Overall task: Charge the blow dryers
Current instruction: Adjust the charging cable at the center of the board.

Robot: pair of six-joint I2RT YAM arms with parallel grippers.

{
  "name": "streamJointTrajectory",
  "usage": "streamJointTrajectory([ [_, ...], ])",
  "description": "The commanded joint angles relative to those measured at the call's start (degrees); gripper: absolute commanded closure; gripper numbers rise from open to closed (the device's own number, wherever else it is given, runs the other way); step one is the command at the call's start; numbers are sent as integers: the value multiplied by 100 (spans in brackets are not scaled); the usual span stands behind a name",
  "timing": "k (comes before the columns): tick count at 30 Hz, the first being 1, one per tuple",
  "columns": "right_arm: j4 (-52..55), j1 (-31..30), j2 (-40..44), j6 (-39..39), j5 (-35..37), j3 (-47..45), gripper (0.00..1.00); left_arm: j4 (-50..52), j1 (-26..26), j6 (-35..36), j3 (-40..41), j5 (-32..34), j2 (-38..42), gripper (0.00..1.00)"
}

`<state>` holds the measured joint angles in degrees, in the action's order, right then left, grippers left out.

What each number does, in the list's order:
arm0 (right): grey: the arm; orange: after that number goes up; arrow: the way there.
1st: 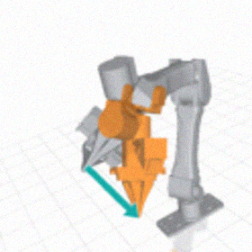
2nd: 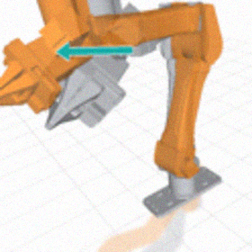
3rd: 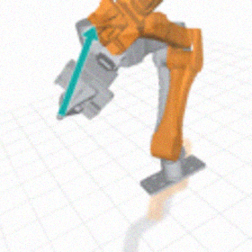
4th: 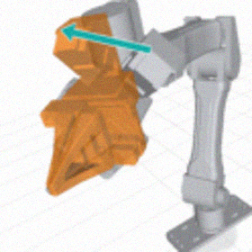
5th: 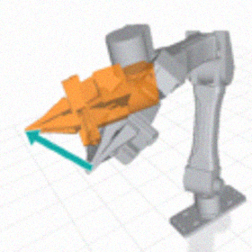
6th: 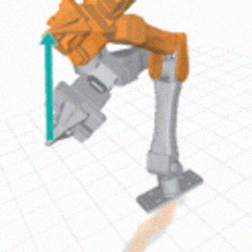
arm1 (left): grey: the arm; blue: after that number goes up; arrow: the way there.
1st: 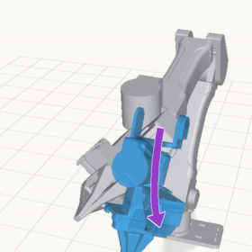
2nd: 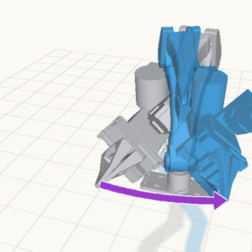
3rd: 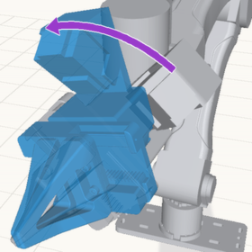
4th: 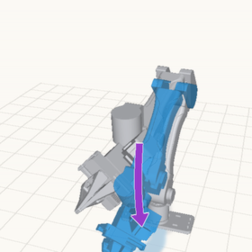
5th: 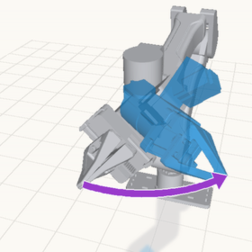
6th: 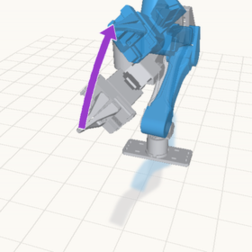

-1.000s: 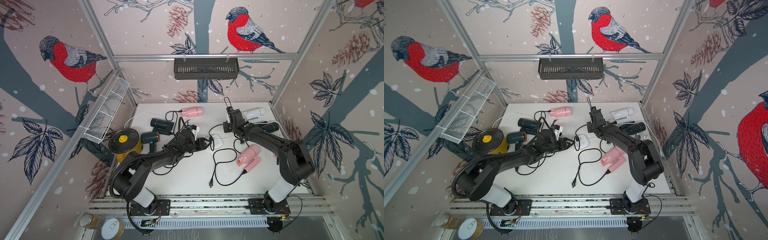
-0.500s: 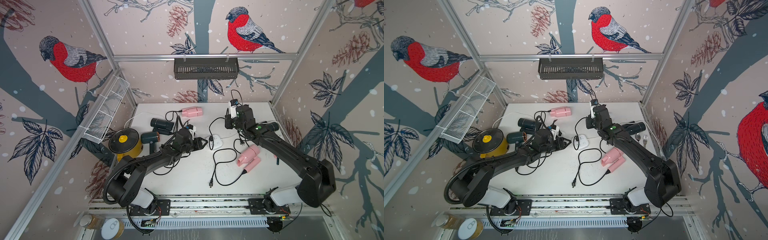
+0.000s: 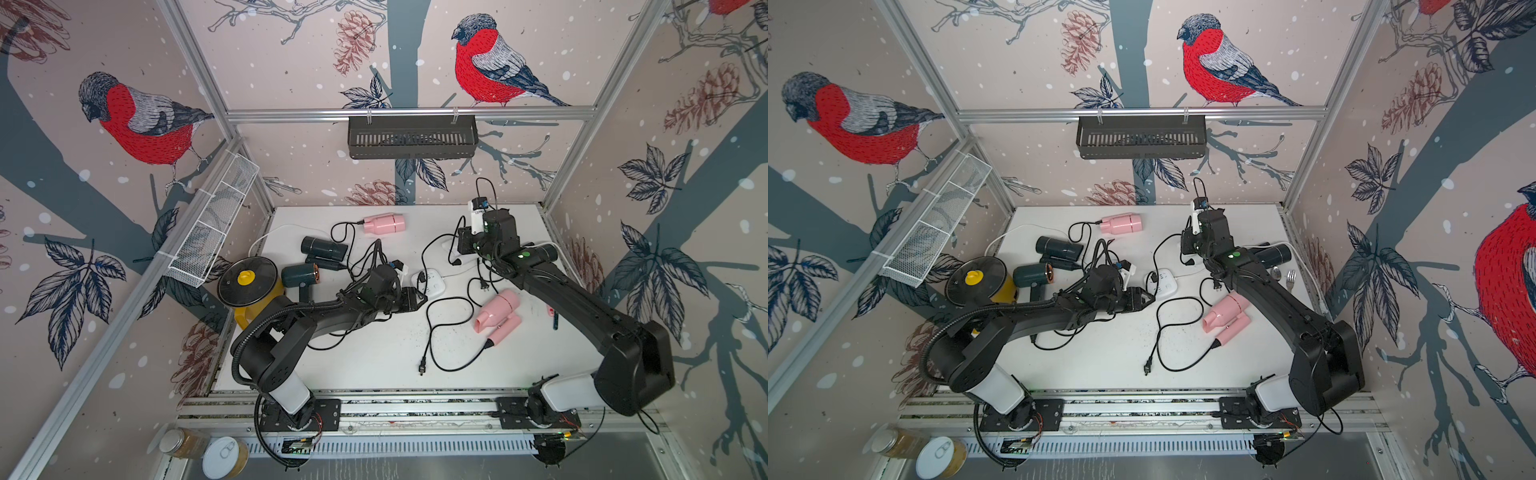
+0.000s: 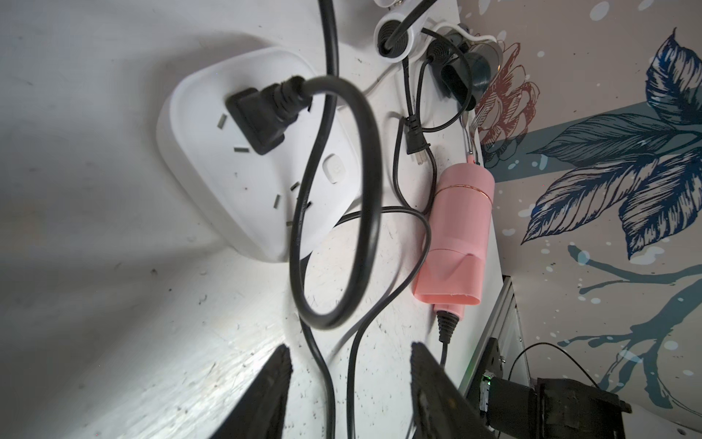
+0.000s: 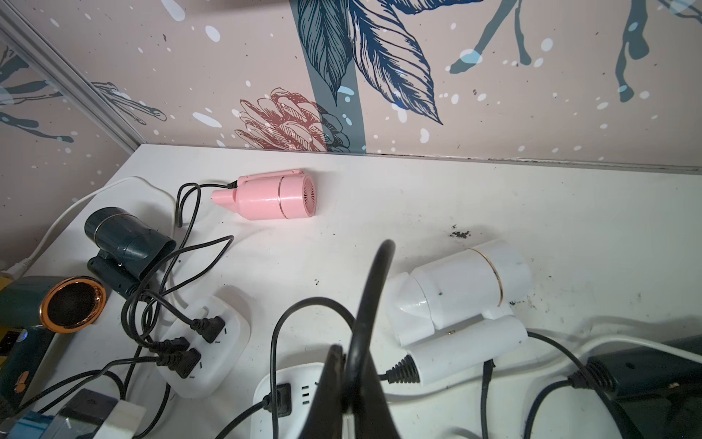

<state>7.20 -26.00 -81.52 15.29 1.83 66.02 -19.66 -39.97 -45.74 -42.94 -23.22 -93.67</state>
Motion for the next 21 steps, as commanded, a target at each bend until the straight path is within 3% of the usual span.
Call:
streamJointTrajectory([
  [1,-279,49,81,94,-107,39,97,-458,-3,-203,18,323,-75,49],
  [7,-349,113,113,145,-237,-157,98,-1003,57,-432,-216,75,-387,54],
  [12,-419,150,171,93,-210,-362,98,-1263,174,-748,-244,-168,-430,80],
  [17,-575,174,81,-73,47,-667,97,-2353,559,-1557,74,-736,-274,86],
  [21,-654,174,-132,-132,313,-842,98,-1861,713,-1314,-81,-735,-174,93],
])
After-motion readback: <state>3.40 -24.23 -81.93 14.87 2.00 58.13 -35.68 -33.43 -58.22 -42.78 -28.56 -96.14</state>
